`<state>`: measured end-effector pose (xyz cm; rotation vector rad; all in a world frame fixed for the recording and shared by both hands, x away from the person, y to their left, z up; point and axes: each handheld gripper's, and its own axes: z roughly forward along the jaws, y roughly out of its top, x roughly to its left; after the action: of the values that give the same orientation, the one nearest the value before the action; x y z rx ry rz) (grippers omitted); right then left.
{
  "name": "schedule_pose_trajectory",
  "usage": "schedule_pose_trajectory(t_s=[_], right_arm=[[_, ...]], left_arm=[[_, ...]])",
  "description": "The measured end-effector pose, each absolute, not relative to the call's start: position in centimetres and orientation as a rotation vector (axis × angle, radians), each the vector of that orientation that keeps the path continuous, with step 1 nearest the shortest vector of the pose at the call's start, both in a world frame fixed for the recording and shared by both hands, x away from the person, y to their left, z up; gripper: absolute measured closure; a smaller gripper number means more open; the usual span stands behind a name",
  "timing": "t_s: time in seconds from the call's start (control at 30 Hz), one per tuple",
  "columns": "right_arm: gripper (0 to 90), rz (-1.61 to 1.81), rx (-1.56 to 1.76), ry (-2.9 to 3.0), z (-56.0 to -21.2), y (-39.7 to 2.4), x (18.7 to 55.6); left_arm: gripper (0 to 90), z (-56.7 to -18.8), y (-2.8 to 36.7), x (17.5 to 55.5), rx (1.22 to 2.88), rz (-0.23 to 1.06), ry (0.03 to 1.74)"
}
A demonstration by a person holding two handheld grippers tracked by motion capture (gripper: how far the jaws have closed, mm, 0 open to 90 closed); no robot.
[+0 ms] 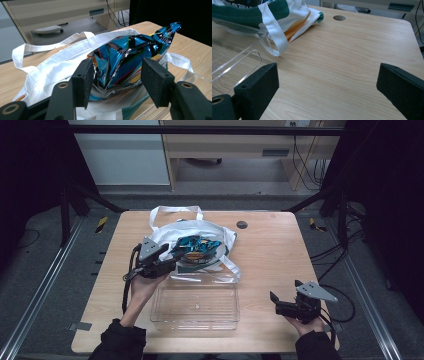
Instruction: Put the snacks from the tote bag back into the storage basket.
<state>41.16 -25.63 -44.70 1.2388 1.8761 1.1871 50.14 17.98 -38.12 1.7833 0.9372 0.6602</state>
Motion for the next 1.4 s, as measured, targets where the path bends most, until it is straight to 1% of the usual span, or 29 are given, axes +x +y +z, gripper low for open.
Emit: schedule_pose_trajectory(t_s=[0.17,0.53,0.83,1.17,1.23,1.4], right_arm=[[4.5,1.187,1.240,1.877,-44.7,-25.6,41.2],[4.5,1.184,1.236,1.883,-44.8,-25.6,41.2],[4.5,1.178,1.237,1.886,-44.8,-25.6,41.2],[4.5,1.180,1.237,1.888,-44.8,-25.6,41.3],[4.5,1.180,1.237,1.889,-44.8,-25.6,41.3],[4.5,1.182,1.239,1.889,-44.8,-25.6,41.3]], left_arm=[[45.8,-38.2,17.9,50.4,1.783,0.658,0.934],[53.1,-38.6,17.4,51.1,1.802,0.635,0.935],[66.4,-38.7,17.2,51.6,1.796,0.631,0.958],[84.7,-38.7,17.3,52.0,1.795,0.625,0.989],[87.1,-38.7,17.3,52.0,1.795,0.624,0.995],[88.8,-38.7,17.3,52.1,1.793,0.607,0.999]])
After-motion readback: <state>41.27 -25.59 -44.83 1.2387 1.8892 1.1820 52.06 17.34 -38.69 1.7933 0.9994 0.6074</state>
